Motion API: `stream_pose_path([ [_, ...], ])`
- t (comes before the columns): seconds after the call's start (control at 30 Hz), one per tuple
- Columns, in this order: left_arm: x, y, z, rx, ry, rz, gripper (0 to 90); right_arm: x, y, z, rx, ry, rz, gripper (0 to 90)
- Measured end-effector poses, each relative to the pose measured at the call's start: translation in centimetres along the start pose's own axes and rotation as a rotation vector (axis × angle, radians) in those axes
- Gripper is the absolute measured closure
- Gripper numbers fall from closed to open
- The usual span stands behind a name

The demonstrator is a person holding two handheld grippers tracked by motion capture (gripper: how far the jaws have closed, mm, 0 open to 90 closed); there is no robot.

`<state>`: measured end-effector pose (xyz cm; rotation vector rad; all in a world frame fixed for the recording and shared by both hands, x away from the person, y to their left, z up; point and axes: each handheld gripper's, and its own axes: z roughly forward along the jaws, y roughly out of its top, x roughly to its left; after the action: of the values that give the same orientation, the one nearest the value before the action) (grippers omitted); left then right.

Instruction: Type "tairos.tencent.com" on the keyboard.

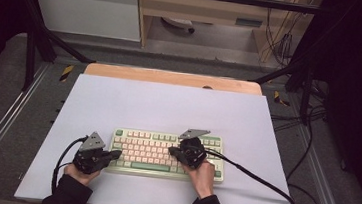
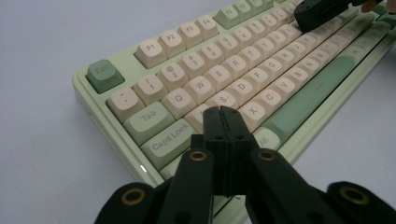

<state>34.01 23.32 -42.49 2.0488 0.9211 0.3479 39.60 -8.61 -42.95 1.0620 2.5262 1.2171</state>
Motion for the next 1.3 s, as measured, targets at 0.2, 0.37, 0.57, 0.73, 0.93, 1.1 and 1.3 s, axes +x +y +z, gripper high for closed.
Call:
stream_pose_path([
  [0.2,0.0,0.0,-0.1,-0.004,0.000,-0.004,89.9,0.3,0.2,-0.9,-0.021,0.009,-0.011,90.0],
  [0.37,0.1,0.1,-0.1,-0.005,-0.001,-0.006,89.9,0.6,0.3,-1.7,-0.030,0.011,-0.023,90.0],
  [0.57,0.1,0.1,-0.1,-0.005,0.000,-0.008,89.8,1.1,0.3,-2.4,-0.038,0.018,-0.034,90.0],
  [0.73,0.1,0.1,-0.1,-0.008,0.002,-0.009,89.8,1.6,0.2,-2.8,-0.045,0.037,-0.032,90.0],
  [0.93,0.1,0.1,-0.1,-0.009,0.003,-0.009,89.9,2.0,0.1,-2.5,-0.045,0.052,-0.034,90.0],
  [1.1,0.1,0.1,-0.1,-0.010,0.003,-0.009,89.9,2.5,0.1,-2.0,-0.040,0.066,-0.038,90.0],
  [1.3,0.1,0.2,-0.2,-0.012,0.001,-0.010,89.9,2.9,-0.2,-1.4,-0.026,0.076,-0.037,90.0],
])
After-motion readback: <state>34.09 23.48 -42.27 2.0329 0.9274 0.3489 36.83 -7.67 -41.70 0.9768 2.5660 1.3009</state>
